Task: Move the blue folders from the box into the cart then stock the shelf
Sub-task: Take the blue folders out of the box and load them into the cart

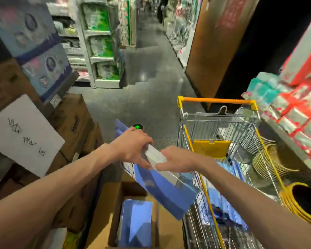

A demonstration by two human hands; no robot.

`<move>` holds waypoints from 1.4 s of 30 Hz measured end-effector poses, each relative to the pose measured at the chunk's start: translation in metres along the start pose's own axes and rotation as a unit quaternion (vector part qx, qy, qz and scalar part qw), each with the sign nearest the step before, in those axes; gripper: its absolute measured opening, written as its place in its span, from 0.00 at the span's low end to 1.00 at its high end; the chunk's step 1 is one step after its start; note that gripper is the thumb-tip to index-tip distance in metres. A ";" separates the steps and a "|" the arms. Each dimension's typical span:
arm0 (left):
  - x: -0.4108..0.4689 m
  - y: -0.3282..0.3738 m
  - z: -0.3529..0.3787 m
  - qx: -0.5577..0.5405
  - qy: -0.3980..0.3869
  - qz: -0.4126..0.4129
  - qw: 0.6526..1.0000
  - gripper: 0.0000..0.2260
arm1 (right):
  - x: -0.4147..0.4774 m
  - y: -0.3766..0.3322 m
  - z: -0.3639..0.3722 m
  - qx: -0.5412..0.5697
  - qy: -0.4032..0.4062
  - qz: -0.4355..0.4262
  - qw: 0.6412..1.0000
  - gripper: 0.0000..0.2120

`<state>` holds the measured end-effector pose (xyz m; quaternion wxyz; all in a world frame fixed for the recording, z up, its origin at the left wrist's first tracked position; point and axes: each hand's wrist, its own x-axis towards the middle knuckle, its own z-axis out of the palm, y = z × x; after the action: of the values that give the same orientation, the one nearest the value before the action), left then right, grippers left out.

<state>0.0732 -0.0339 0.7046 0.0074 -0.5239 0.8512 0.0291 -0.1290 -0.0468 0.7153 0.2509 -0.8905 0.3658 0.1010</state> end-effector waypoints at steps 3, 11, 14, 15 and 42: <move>-0.031 0.016 -0.015 -0.017 0.006 -0.005 1.000 0.28 | -0.031 -0.035 -0.002 -0.051 0.005 -0.003 0.999 0.20; -0.078 0.053 -0.017 -0.148 0.070 -0.009 0.986 0.21 | -0.112 -0.053 -0.008 -0.192 0.205 0.077 0.957 0.22; -0.073 0.075 -0.028 -0.200 0.082 -0.009 0.976 0.21 | -0.147 -0.041 -0.001 -0.226 0.307 0.047 0.923 0.28; -0.070 0.077 -0.029 -0.228 0.079 -0.011 0.970 0.21 | -0.156 -0.034 -0.002 -0.231 0.343 0.042 0.909 0.30; 0.159 0.375 0.060 -0.608 0.115 -0.339 0.709 0.27 | -0.367 0.211 0.135 0.443 0.305 0.412 0.736 0.23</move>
<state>-0.3336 -0.0034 0.6534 -0.4009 -0.6677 0.4093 0.4754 -0.5383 0.1159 0.6548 0.4255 -0.4243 0.7573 -0.2559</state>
